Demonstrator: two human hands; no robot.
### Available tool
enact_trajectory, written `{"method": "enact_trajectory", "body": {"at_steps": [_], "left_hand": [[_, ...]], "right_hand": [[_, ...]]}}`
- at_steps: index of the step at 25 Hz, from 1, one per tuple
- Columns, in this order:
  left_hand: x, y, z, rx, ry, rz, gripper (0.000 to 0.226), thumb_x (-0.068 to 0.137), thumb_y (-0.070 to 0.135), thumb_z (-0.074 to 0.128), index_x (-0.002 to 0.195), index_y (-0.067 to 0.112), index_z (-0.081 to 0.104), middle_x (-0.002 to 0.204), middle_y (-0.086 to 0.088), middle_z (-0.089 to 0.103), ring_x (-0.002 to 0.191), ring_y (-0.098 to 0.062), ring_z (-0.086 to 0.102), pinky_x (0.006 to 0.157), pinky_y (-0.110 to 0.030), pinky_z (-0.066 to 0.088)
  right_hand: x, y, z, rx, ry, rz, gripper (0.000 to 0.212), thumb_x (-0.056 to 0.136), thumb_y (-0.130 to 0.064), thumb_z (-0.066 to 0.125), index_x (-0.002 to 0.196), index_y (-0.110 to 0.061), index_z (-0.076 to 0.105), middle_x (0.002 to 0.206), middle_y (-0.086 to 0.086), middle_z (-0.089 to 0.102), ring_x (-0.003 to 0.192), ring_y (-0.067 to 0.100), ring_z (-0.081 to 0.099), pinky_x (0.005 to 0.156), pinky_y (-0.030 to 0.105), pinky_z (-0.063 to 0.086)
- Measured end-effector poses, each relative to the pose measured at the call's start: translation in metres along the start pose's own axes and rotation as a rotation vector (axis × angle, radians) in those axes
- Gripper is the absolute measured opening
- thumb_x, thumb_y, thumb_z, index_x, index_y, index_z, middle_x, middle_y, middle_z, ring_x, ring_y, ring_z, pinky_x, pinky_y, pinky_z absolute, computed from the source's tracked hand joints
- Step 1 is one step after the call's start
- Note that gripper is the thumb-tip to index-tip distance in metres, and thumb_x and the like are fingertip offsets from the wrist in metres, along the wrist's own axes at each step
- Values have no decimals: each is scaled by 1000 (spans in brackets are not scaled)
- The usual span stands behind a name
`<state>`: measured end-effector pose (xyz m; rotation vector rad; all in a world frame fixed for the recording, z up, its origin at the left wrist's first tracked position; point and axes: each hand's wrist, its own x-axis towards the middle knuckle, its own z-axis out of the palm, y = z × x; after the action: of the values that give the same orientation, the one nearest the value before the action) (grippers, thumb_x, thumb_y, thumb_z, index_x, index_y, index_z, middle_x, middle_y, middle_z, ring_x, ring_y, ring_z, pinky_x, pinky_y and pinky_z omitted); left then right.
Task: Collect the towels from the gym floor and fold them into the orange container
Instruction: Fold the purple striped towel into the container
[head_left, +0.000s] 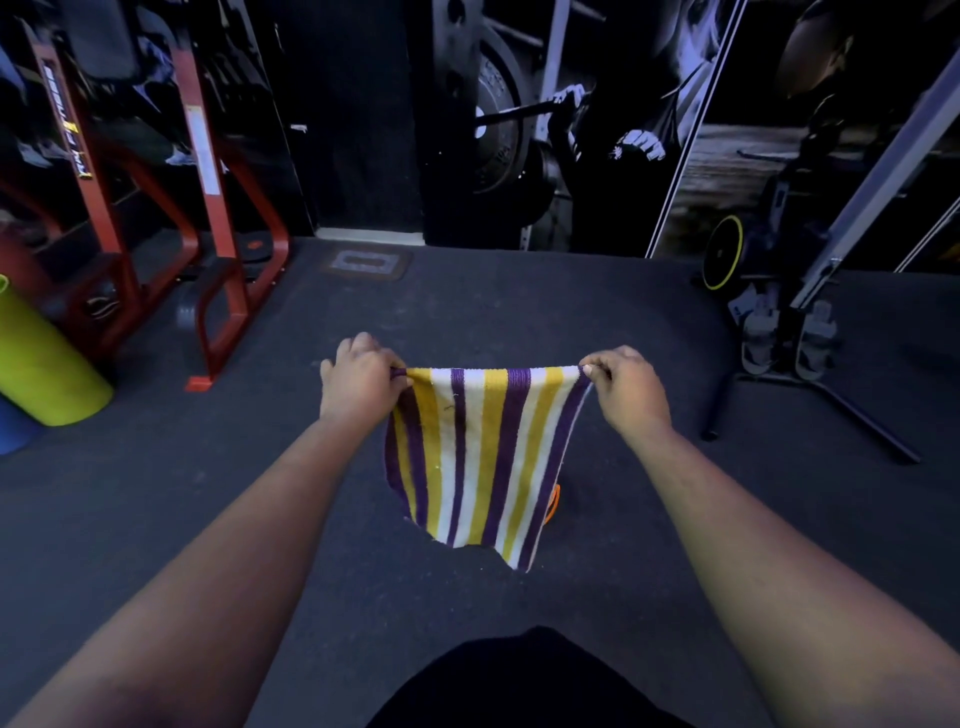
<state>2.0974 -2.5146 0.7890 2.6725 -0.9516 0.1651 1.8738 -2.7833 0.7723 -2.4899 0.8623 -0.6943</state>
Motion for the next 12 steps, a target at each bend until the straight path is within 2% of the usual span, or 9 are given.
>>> {"method": "enact_trajectory", "body": {"at_steps": [2, 4, 5, 6, 7, 8, 10, 11, 12], "left_hand": [[5, -7, -2, -281, -75, -4, 17, 92, 34, 73, 103, 21, 71, 114, -1, 62, 114, -24, 55, 100, -47, 45], [2, -5, -9, -829, -204, -39, 13, 95, 28, 71, 96, 15, 67, 92, -3, 68, 85, -20, 62, 82, -39, 50], [0, 1, -15, -1030, -225, -68, 11, 96, 25, 70, 92, 16, 65, 84, -2, 66, 77, -19, 60, 75, -37, 49], [2, 10, -22, -1137, -197, -83, 9, 97, 23, 69, 91, 18, 64, 80, -2, 66, 72, -17, 60, 70, -34, 48], [4, 20, -30, -1243, -163, -100, 7, 98, 21, 67, 94, 18, 63, 78, -1, 66, 68, -16, 61, 65, -32, 49], [6, 27, -36, -1344, -115, -135, 5, 98, 20, 66, 97, 17, 62, 78, -1, 68, 66, -15, 63, 62, -30, 52], [11, 29, -42, -1614, -116, -166, 21, 94, 25, 72, 110, 17, 61, 92, -1, 74, 79, -15, 70, 71, -33, 60], [8, 24, -38, -1618, -184, -140, 36, 88, 29, 78, 118, 18, 60, 103, -2, 75, 91, -17, 72, 80, -34, 61], [-3, 17, -29, -1486, -276, -118, 46, 83, 28, 83, 122, 19, 61, 111, -3, 76, 101, -21, 73, 84, -34, 61]], "right_hand": [[2, -5, -4, 227, 83, 22, 13, 101, -17, 57, 100, -17, 70, 104, -2, 59, 96, 13, 59, 86, 28, 47], [-2, -15, -6, 737, 102, 146, 7, 103, -20, 56, 107, -16, 61, 111, -1, 63, 95, 6, 59, 86, 25, 47], [-6, -15, -4, 936, 39, 182, 15, 101, -26, 60, 113, -16, 57, 117, -1, 65, 97, 5, 61, 85, 23, 49], [-11, -15, 0, 985, -70, 184, 29, 97, -29, 66, 120, -15, 55, 122, -1, 67, 103, 6, 64, 87, 22, 52], [-18, -15, 5, 908, -198, 180, 39, 91, -27, 74, 125, -13, 58, 122, -2, 69, 109, 9, 67, 90, 23, 55], [-24, -15, 10, 841, -287, 184, 40, 88, -18, 78, 124, -10, 63, 117, -1, 72, 111, 15, 69, 91, 26, 57], [-25, -21, 14, 918, -234, 241, 29, 88, -4, 75, 116, -7, 70, 107, 2, 76, 105, 19, 71, 91, 33, 59], [-20, -25, 11, 1002, -178, 261, 24, 89, -3, 73, 113, -8, 72, 106, 4, 77, 103, 19, 72, 90, 33, 59], [-15, -31, 6, 1067, -150, 280, 21, 90, -4, 71, 111, -10, 73, 106, 6, 77, 102, 19, 72, 88, 32, 59]]}}
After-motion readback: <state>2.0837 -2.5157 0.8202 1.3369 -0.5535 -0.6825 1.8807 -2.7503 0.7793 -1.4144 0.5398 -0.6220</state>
